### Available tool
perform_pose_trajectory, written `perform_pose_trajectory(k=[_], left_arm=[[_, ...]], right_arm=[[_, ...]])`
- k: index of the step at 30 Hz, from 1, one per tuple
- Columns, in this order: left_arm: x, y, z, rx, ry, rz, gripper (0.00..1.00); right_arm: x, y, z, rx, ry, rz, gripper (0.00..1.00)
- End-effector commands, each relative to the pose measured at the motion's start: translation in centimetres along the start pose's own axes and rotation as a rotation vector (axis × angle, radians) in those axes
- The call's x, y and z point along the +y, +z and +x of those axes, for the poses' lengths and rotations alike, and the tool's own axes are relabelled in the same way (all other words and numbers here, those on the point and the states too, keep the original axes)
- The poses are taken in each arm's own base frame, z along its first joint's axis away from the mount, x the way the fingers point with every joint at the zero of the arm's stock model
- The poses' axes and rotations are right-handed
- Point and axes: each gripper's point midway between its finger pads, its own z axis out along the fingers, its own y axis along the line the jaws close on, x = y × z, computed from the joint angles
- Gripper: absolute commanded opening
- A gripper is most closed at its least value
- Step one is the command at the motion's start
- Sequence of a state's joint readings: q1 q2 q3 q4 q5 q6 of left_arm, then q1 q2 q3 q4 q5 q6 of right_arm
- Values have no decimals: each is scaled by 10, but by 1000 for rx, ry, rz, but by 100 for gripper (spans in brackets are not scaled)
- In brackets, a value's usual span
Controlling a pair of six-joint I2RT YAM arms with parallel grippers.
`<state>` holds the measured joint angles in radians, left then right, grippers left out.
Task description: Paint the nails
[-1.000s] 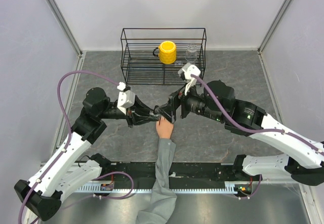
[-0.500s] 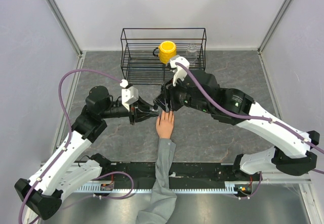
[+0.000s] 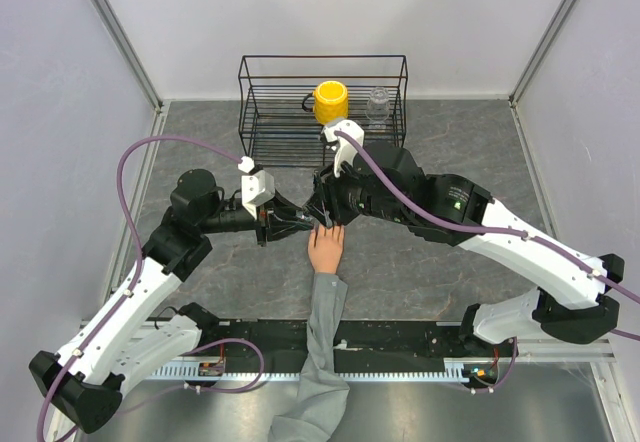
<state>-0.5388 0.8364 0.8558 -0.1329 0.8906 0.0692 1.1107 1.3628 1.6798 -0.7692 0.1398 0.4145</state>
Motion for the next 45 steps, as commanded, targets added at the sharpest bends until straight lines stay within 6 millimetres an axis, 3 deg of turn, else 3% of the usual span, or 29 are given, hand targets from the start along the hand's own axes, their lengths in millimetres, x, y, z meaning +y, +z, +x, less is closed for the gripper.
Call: perform_pose_trajectory(k=[1, 10, 17, 24, 28, 29, 31, 41, 45], left_arm=[[3, -2, -21, -37, 81, -12, 2], [2, -1, -22, -38, 81, -5, 2], [2, -2, -21, -38, 78, -4, 2], [2, -2, -22, -39, 81, -5, 2], [2, -1, -21, -37, 76, -4, 2], [2, -1, -22, -38, 75, -1, 2], [2, -1, -21, -37, 73, -1, 2], [-7, 0, -21, -37, 68, 57, 2], [-25, -2, -25, -58, 90, 161, 2]], right_arm=[[6, -4, -5, -12, -14, -22, 48], [12, 1, -4, -12, -18, -58, 46], [18, 6, -2, -2, -19, -85, 36], [17, 3, -4, -12, -27, -90, 34], [15, 0, -8, -26, -30, -79, 21], [14, -1, -9, -33, -32, -72, 11], [12, -3, -12, -44, -36, -61, 1], [12, -18, -22, -94, -135, -86, 0], [34, -18, -1, -70, -327, -272, 0]])
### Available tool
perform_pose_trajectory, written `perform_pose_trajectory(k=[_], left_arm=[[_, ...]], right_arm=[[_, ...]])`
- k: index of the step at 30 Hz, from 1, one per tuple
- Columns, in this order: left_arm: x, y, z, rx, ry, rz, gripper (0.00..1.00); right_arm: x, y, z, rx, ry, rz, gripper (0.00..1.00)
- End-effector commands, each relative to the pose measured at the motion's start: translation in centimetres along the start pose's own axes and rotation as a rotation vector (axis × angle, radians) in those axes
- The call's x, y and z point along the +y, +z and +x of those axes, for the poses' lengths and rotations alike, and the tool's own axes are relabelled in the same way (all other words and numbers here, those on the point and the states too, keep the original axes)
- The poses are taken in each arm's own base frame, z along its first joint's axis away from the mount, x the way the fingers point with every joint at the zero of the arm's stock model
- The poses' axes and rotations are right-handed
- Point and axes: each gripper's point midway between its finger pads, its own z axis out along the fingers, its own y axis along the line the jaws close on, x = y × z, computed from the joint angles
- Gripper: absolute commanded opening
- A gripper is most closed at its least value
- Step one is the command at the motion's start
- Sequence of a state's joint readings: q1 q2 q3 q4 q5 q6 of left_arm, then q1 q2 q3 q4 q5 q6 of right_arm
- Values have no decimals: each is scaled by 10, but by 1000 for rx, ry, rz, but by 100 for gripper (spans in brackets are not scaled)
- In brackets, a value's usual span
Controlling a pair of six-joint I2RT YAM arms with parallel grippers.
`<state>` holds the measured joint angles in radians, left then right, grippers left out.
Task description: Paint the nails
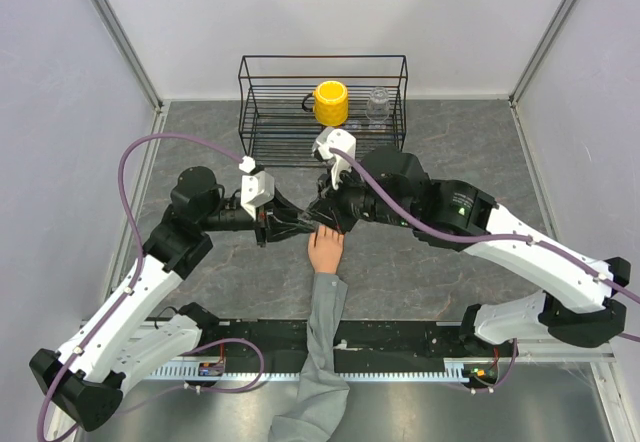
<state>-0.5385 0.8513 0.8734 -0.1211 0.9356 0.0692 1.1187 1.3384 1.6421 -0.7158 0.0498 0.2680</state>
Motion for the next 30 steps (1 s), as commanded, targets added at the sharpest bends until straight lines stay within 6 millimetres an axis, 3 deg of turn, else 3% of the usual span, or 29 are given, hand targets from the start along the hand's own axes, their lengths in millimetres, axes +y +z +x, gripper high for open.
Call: perform_pose_trajectory(k=[1, 5, 8, 18, 19, 21, 23, 24, 30], left_arm=[[-25, -3, -20, -57, 88, 142, 2], [-49, -8, -22, -77, 104, 277, 2], [-55, -9, -22, -79, 103, 313, 2], [-74, -15, -24, -94, 101, 432, 2], [-74, -14, -25, -96, 105, 424, 2], [-64, -11, -25, -98, 102, 360, 2], [-48, -7, -26, -97, 110, 258, 2], [-43, -6, -25, -95, 128, 224, 2], [13, -8, -19, -47, 102, -108, 2]], right_arm=[[27, -13, -3, -57, -209, -196, 0], [32, -6, 15, -19, -305, -267, 0], [32, -4, 16, -23, -350, -274, 0], [50, -25, 18, -59, -474, -444, 0], [46, -23, 16, -57, -461, -422, 12], [35, -16, 10, -50, -386, -327, 67], [24, -16, 1, -78, -297, -239, 82], [12, -16, -5, -102, -186, -145, 95], [-5, -37, -24, -260, 82, -10, 98]])
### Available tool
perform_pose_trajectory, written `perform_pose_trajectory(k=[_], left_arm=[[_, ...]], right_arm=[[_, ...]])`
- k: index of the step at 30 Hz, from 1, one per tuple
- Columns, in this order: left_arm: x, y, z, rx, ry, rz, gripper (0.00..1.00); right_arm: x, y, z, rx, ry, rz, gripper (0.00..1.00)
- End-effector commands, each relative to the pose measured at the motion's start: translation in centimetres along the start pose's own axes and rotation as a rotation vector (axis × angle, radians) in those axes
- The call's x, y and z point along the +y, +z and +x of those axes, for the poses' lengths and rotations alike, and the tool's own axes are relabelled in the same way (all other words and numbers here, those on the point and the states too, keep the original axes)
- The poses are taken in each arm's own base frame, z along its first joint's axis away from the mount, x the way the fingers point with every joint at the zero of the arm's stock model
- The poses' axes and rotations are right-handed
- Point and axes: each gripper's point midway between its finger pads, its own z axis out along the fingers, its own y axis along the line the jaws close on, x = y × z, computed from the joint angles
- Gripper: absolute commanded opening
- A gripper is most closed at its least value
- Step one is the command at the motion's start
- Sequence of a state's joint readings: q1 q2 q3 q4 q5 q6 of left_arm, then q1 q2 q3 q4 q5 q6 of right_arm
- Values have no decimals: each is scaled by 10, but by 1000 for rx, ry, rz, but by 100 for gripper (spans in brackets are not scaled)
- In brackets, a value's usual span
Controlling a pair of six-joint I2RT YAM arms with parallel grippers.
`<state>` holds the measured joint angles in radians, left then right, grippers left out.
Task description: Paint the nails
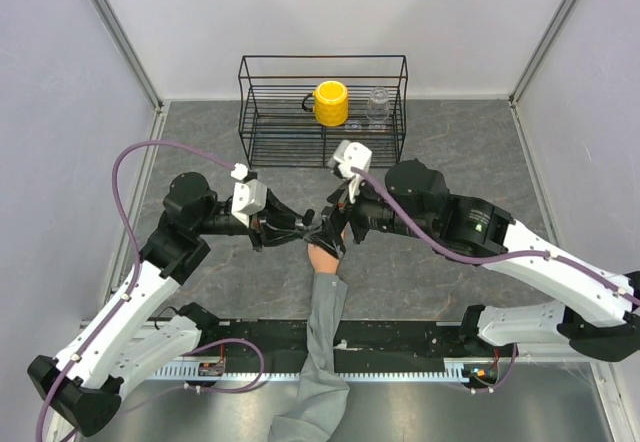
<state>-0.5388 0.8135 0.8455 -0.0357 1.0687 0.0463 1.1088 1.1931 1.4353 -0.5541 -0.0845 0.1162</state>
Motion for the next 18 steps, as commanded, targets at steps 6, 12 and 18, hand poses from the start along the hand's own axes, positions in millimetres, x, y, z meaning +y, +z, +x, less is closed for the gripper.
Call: perform_pose_trajectory(k=[6, 12, 18], left_arm=[[63, -17, 0, 49, 28, -376, 2], [65, -19, -1, 47, 22, -395, 2], [62, -17, -2, 43, 23, -377, 2]], right_arm=[[-31, -19, -37, -266, 263, 332, 98], [-34, -7, -38, -303, 285, 464, 76], [-33, 12, -36, -323, 278, 492, 61]])
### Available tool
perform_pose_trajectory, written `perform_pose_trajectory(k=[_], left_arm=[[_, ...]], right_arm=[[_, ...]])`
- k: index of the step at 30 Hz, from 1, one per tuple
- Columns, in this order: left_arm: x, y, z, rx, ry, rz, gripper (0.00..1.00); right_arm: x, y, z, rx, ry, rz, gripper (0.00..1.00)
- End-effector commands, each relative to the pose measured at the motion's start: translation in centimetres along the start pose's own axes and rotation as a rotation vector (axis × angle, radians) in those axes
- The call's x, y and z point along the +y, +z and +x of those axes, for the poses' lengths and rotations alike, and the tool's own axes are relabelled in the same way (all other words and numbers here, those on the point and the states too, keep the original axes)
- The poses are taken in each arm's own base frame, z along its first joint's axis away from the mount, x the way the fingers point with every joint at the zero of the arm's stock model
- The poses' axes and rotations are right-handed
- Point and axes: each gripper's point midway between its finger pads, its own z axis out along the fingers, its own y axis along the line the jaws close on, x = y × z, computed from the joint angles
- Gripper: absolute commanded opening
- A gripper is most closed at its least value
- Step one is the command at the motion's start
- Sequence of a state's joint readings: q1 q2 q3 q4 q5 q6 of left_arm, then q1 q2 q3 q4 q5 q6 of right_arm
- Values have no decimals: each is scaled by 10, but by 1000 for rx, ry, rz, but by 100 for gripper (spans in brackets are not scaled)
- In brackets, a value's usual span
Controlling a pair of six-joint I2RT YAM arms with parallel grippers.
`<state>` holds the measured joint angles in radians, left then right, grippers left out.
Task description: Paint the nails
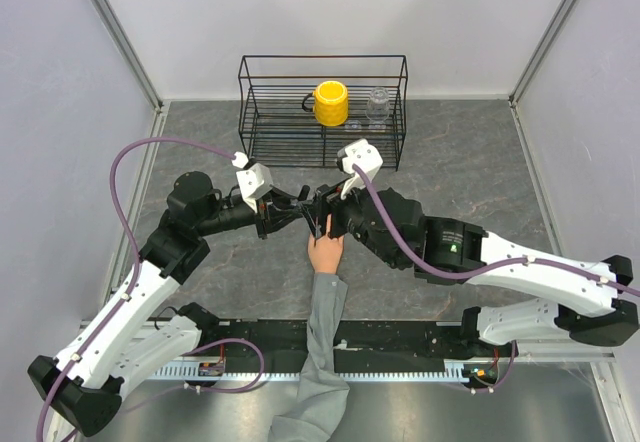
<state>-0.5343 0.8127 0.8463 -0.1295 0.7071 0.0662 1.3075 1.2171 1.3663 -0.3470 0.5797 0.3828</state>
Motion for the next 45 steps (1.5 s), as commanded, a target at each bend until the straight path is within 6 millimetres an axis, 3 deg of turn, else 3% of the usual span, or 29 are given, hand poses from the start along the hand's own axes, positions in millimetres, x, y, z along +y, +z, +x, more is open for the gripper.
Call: perform_pose_trajectory(k=[1, 16, 23, 27, 30, 32, 35, 36, 38, 39, 43, 45], left_arm=[[3, -3, -24, -50, 64, -16, 2], [-3, -3, -26, -60, 64, 15, 2], [-27, -3, -31, -90, 81, 156, 2], [-51, -9, -34, -119, 90, 288, 2], [-59, -11, -37, -134, 107, 341, 2], [-70, -15, -37, -136, 112, 409, 2], [-94, -26, -36, -143, 113, 566, 2], [-100, -29, -41, -158, 115, 608, 2], [-114, -38, -37, -150, 117, 715, 2], [-119, -41, -38, -151, 114, 739, 2], [-129, -49, -34, -139, 117, 807, 2], [-128, -47, -33, -137, 111, 802, 2]], right_arm=[[-3, 7, -15, -86, 49, 62, 59], [6, 19, 6, -63, 54, 19, 48], [9, 15, 4, -67, 39, -16, 39], [7, 11, 7, -69, 37, -25, 25], [5, 7, 6, -69, 22, -40, 4], [3, 1, 5, -68, -19, -66, 0], [13, -12, 3, -48, -88, -236, 0], [41, -26, 12, -8, -161, -452, 0], [58, -45, 19, 12, -231, -678, 0], [83, -75, 33, 61, -270, -941, 0], [97, -87, 51, 192, -244, -1221, 0], [94, -84, 53, 206, -240, -1236, 0]])
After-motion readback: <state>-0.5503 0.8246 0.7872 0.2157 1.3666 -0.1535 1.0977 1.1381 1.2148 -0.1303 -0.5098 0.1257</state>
